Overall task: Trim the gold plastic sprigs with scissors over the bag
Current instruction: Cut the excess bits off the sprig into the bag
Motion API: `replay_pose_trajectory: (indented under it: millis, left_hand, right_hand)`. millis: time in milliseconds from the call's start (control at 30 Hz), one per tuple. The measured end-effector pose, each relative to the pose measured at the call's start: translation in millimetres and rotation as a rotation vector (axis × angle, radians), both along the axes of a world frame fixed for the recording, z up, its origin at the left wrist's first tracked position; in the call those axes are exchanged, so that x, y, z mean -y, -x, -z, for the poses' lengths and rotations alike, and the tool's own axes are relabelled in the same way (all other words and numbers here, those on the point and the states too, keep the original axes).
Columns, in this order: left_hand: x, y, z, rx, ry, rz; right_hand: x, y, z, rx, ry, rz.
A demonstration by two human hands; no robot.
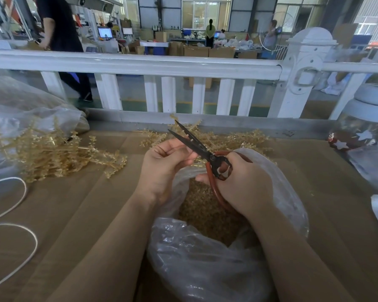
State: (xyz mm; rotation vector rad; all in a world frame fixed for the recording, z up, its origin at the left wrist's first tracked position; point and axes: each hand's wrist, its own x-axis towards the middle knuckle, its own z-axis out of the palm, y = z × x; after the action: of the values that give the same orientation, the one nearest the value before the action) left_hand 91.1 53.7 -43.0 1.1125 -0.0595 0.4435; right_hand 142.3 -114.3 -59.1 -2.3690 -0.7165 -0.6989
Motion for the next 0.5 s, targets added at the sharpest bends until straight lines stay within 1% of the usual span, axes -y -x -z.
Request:
replay_pose_trajectory:
  millis: [167,500]
  left_hand:
    - [0.0,-0.1,0.7,-0.006,-0.07,-0.007]
    - [-0.8,-0.6,1.9,-0.03,-0.07,-0.034]
  right_hand:
    - [0.5,-0.2,-2.1,-0.007,0.01,0.001]
    - [0.2,1.6,-2.2,-0.007,-0.001,-0.025]
